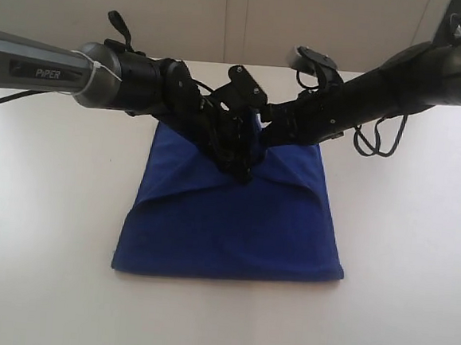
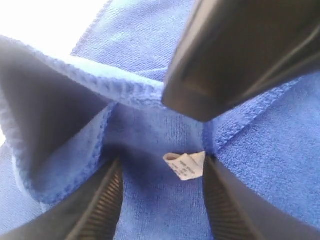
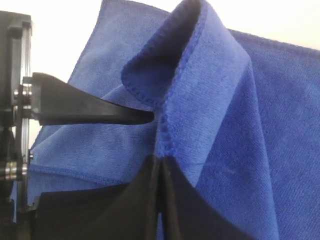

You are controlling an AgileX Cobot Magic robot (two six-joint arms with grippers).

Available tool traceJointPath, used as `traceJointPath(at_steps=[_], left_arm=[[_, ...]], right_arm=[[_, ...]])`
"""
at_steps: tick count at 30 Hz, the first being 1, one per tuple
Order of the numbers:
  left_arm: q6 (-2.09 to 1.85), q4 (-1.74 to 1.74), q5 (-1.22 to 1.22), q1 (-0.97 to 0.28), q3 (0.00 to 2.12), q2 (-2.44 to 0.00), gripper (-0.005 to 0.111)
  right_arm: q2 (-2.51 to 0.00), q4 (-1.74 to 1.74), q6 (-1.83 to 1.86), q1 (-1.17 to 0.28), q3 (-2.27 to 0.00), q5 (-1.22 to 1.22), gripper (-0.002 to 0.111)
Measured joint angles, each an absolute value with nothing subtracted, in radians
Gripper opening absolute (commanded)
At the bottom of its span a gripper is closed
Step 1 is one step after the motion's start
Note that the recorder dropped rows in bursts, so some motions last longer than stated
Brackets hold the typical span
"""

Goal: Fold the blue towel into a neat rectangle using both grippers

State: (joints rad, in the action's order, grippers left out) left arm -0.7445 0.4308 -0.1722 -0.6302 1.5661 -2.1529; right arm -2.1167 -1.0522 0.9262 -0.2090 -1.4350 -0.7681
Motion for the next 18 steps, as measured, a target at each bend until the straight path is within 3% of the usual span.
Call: traceJointPath(at_steps=[18], left_arm=[[-0.756, 0.399, -0.287, -0.579, 1.566, -2.133, 0.055]], right_arm=[[-2.047, -1.013, 0.924, -0.185, -1.437, -0.810, 0.000]])
